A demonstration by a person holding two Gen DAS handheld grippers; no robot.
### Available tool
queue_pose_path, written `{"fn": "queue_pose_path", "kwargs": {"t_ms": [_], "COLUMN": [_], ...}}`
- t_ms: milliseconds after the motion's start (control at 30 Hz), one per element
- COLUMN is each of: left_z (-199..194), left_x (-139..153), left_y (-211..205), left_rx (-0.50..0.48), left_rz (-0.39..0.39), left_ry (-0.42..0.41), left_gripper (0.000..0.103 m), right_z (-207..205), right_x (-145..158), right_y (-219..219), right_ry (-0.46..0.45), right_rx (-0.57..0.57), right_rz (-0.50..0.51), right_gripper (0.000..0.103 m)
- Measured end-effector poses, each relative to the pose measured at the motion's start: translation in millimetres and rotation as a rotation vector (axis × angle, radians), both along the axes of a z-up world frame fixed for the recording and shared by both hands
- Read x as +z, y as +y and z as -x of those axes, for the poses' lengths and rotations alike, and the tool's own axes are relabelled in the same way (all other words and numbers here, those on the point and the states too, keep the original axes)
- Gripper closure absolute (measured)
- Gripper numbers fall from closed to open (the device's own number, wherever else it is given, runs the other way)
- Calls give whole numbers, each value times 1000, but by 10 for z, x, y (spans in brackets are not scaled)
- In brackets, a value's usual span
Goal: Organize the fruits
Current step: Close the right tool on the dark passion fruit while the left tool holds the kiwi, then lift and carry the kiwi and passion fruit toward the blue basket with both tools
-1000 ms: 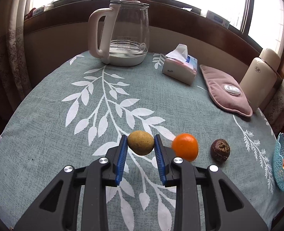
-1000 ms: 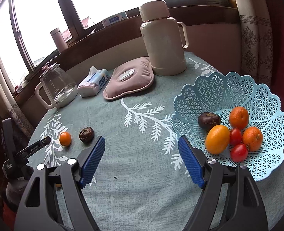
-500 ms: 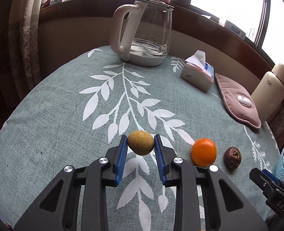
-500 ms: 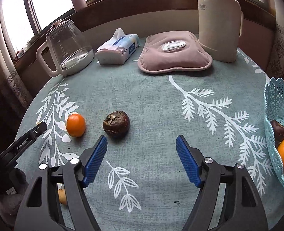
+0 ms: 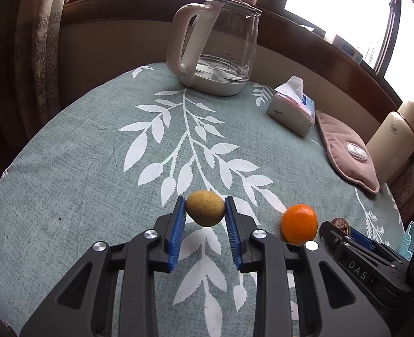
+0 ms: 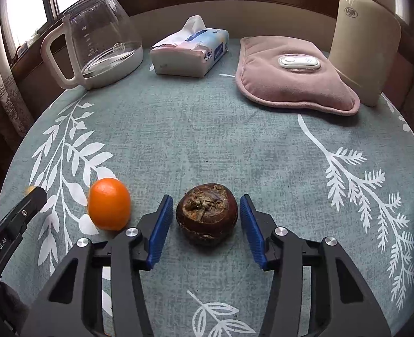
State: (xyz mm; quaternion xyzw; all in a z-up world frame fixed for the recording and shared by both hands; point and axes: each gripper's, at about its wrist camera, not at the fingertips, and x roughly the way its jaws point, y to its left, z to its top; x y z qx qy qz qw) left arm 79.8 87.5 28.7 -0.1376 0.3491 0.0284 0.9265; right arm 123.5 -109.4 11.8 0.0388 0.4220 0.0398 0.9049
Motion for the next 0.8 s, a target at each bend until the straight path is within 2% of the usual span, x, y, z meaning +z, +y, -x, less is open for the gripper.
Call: {"fn": "queue_pose_path", "kwargs": {"t_ms": [167,333,500,667,800], "left_z": [-10,-23,14,33,20], "left_x": [-21,-33,-32,-26,-49], "left_y": [-37,-45,-71,-108,-77], "left_rx": [-7,-8,-4,-4,0], "left_rz": [-15,-19,-33,-55,-38], "left_ry": [7,13,3,-8,-1], "left_gripper": [75,75,75,75,75], "right_z": [96,103,133,165,162], "right_x": [-15,-13,-15,-8,-28], "right_y": [-81,-273,-369,-409,-428], "right_ry": [-43,-51,-64,-81,-81], "right_rx": [-17,-45,-36,-41,-48], "right_rz": [-43,-159,-232,-263,-283], "right_gripper": [60,60,60,60,60]}}
